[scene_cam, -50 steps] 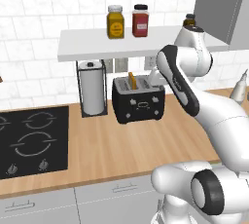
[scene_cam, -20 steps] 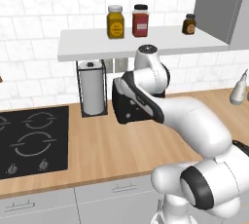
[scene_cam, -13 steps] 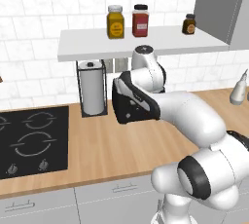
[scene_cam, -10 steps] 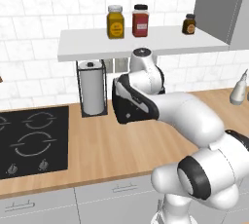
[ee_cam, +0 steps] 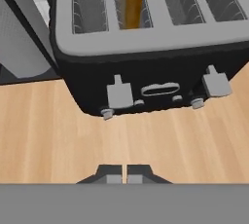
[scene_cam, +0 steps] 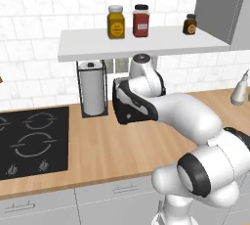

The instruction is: Start the toaster. Once the lever pops up, take the bread to the plate on the dining counter.

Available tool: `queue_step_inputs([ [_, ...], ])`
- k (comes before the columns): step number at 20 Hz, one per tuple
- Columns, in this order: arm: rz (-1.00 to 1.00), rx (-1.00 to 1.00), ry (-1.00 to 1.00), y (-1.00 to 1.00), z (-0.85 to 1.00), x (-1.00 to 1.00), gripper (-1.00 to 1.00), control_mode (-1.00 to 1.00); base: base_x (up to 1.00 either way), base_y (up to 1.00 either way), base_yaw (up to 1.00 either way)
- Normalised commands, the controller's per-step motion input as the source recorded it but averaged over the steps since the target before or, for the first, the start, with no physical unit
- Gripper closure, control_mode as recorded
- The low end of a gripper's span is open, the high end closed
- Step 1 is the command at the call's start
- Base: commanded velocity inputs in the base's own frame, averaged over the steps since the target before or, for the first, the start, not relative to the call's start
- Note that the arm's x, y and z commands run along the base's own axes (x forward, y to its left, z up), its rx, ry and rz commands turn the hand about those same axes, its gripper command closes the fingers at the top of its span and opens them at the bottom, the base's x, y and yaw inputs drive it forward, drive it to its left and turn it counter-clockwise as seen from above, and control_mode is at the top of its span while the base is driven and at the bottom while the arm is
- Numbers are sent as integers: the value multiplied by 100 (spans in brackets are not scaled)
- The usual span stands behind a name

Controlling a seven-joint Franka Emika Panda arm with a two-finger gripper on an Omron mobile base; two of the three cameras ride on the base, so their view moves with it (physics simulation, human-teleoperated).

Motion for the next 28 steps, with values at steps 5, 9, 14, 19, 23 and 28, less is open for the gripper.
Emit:
queue_step_inputs([
  [5, 0, 0, 0, 0, -8, 26, 100, -100, 0, 0, 0],
  [9, 0, 0, 0, 0, -13, 22, 100, -100, 0, 0, 0],
  [14, 0, -1, 0, 0, -15, 25, 100, -100, 0, 0, 0],
  [19, 0, -3, 0, 0, -19, 32, 100, -100, 0, 0, 0],
  [23, 0, -2, 0, 0, -21, 29, 100, -100, 0, 0, 0],
  [28, 0, 0, 0, 0, -17, 9, 100, -100, 0, 0, 0],
])
